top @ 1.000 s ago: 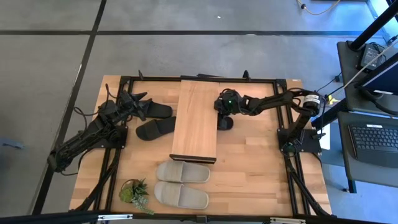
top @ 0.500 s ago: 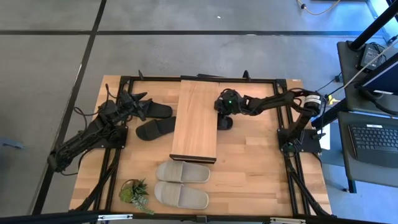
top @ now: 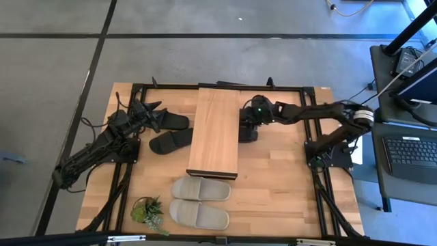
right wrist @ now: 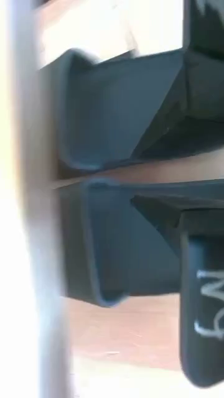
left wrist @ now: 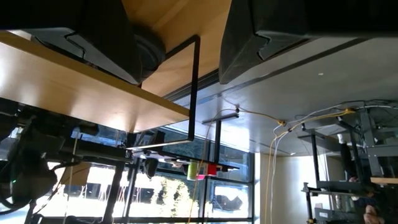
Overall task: Pick and place slides into the shelf
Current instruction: Put the top gray slide on the shelf
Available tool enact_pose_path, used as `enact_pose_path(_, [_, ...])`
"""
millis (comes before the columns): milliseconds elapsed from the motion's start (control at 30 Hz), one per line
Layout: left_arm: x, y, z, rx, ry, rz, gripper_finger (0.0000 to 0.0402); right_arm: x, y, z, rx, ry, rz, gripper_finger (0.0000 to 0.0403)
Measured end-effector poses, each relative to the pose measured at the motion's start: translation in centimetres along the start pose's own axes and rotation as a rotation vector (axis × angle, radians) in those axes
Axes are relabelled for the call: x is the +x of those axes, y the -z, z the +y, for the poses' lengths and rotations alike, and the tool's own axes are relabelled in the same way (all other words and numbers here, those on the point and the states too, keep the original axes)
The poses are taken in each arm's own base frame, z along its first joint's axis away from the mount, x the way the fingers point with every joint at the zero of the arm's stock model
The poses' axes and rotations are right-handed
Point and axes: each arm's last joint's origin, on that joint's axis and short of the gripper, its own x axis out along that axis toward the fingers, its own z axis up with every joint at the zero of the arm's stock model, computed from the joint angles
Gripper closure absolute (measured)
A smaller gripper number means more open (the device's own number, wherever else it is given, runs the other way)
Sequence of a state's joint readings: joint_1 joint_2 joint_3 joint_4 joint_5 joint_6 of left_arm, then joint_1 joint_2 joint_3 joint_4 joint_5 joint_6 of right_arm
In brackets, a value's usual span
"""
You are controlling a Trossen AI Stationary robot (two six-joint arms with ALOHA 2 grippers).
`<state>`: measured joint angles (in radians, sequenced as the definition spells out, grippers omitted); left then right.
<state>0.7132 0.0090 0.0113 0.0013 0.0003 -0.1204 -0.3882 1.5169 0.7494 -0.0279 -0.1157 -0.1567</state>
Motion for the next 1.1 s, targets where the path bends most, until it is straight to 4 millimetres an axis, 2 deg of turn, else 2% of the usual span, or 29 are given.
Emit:
enact_pose_path(100, [0.0,0.0,0.0,0.0,0.0,0.0,0.0194,-1.7,0.3,0.5,0.048,0.003,0.062,0.0306])
enact_pose_path(200, [0.0,0.0,0.0,0.0,0.0,0.0,0.0194,-3.5,0.4,1.8,0.083,-0.025,0.113,0.0306])
enact_pose_path(400, [0.0,0.0,0.0,0.0,0.001,0.0,0.0194,-7.0,0.5,5.8,0.117,-0.12,0.149,0.0306])
enact_pose_path(533, [0.0,0.0,0.0,-0.008,0.001,-0.001,0.0194,-8.5,0.5,9.0,0.135,-0.212,0.128,0.0306])
enact_pose_path(633, [0.0,0.0,-0.1,-0.009,0.021,-0.002,0.0194,-9.0,0.7,11.4,0.128,-0.277,0.14,0.0306])
enact_pose_path(767, [0.0,-0.2,-0.4,-0.032,0.134,-0.005,0.0194,-9.2,1.2,14.4,0.115,-0.331,0.1,0.0306])
enact_pose_path(1000, [-0.2,-0.3,-1.1,-0.105,0.356,0.013,0.0194,-9.8,2.2,18.0,0.069,-0.458,-0.01,0.0306])
enact_pose_path(1100, [-0.3,-0.3,-1.5,-0.101,0.454,0.026,0.0194,-10.0,2.3,19.1,0.031,-0.497,-0.125,0.0306])
